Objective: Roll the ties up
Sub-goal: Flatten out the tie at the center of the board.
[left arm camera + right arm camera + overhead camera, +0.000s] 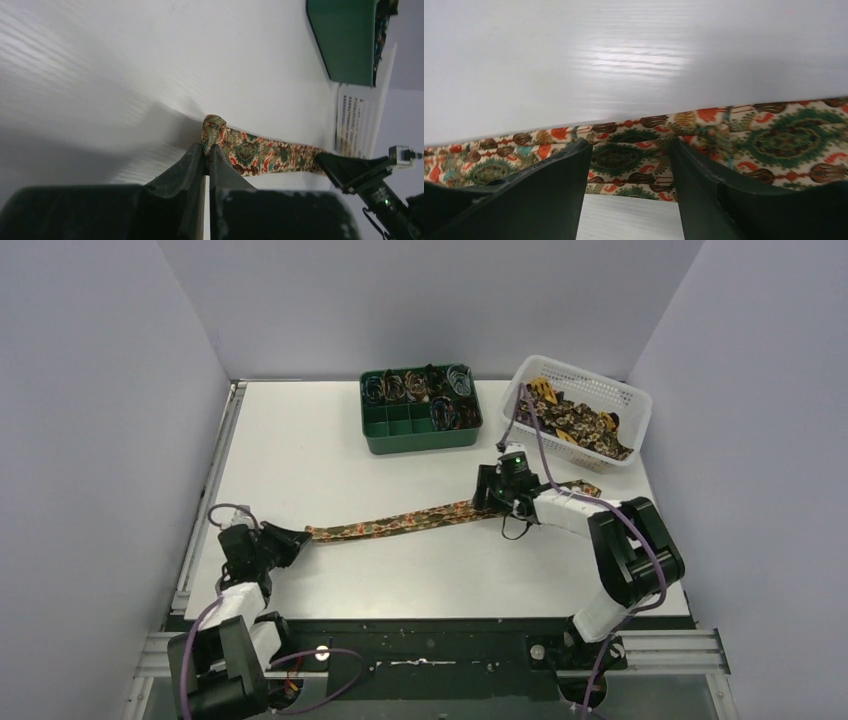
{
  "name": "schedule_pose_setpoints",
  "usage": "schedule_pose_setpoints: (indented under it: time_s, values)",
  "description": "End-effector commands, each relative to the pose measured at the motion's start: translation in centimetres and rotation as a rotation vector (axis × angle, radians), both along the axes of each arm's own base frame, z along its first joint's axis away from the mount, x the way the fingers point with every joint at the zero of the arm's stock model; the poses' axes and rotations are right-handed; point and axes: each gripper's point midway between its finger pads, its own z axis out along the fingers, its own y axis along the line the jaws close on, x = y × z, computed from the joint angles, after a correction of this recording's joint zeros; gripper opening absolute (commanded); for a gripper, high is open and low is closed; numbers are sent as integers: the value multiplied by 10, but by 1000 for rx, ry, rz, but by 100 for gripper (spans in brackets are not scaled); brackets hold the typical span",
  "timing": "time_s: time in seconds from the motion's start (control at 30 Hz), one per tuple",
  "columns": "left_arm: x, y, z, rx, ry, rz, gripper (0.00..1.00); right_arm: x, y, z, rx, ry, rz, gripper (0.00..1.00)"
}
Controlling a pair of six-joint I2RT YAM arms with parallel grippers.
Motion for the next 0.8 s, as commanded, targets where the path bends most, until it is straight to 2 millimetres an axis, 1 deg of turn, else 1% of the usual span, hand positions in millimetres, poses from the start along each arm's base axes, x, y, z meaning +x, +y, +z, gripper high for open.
schedule_pose_setpoints:
  time_s: [0.0,0.07,0.13,0.23,0.33,0.4,0.47,0.5,0.53,0.57,0.6,0.63,0.7,0.77]
  values:
    - [31,-25,37,23,-139,-84,0,-15,-83,-22,-139,83,-189,62]
    - [36,-35,39,7,-159,-89,0,-14,-95,-16,-142,77,-210,63]
    - [37,-45,38,-5,-168,-96,0,-10,-95,-8,-130,56,-196,63]
    - [39,-53,33,-4,-159,-119,0,-7,-83,7,-79,32,-137,66]
    - [36,-48,24,2,-134,-101,0,-6,-57,28,0,0,-32,69]
    - [35,-44,22,13,-132,-91,8,-6,-41,44,26,-41,24,72]
    - [35,-39,21,34,-125,-81,11,-8,-23,56,53,-63,81,74]
    - [34,-34,20,51,-118,-64,18,-10,-13,60,63,-67,111,73]
    - [34,-29,19,72,-111,-52,31,-12,-4,64,65,-72,135,73]
    - [33,-26,20,92,-105,-52,40,-13,5,67,63,-75,157,74]
    - [34,-22,21,119,-101,-52,47,-14,13,70,65,-79,175,74]
    - [33,-18,20,144,-80,-46,52,-16,23,73,75,-85,199,74]
    - [31,-10,19,191,-48,-28,58,-20,43,77,104,-93,239,74]
    - [31,-6,21,234,-51,-39,59,-23,65,79,133,-99,284,74]
